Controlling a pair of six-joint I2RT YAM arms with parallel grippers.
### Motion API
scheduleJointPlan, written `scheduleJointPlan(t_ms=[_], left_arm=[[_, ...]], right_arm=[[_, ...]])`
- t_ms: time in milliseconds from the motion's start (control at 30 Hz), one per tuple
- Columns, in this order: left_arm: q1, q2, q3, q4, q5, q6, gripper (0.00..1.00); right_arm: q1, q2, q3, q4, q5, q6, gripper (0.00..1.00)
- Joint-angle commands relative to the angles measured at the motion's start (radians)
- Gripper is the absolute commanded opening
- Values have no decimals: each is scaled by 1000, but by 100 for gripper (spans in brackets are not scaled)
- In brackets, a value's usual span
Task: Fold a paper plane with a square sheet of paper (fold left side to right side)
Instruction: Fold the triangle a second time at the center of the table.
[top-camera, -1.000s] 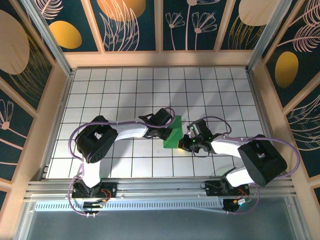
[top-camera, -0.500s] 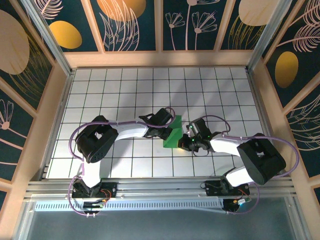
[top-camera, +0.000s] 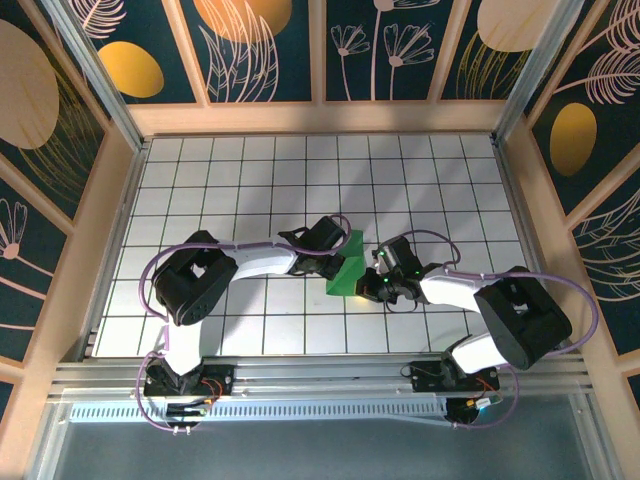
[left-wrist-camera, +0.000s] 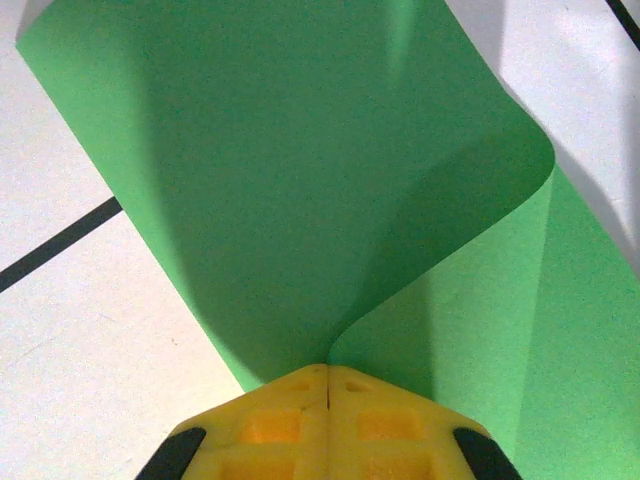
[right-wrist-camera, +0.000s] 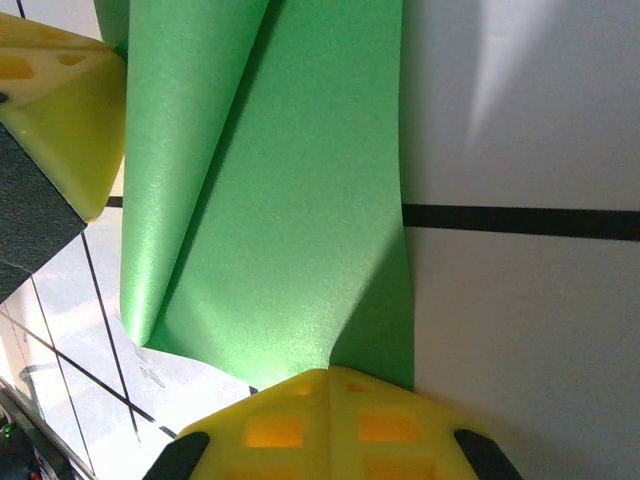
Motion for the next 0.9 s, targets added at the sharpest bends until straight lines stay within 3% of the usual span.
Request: scheduleJointPlan(t_ms=[0, 333, 500, 600, 667, 767, 867], left_arm=[[6, 20, 20, 3, -2, 21, 0], [6, 51, 14, 2, 8, 20, 0], [6, 58, 7, -3, 9, 20, 0], [7, 55, 5, -2, 12, 20, 0], [6, 56, 5, -2, 14, 20, 0], [6, 56, 5, -2, 14, 20, 0], [6, 56, 3, -2, 16, 21, 0]], right_arm=[[1, 25, -19, -126, 103, -27, 0], [-1, -6, -16, -81, 49, -18, 0], [-16, -85, -17, -23, -30, 7, 14], [-51, -156, -32, 14, -78, 31, 18], [-92, -195, -57, 71, -110, 64, 15], [-108, -192, -66, 152, -113, 107, 0], [-103, -139, -46, 218, -111, 136, 0]])
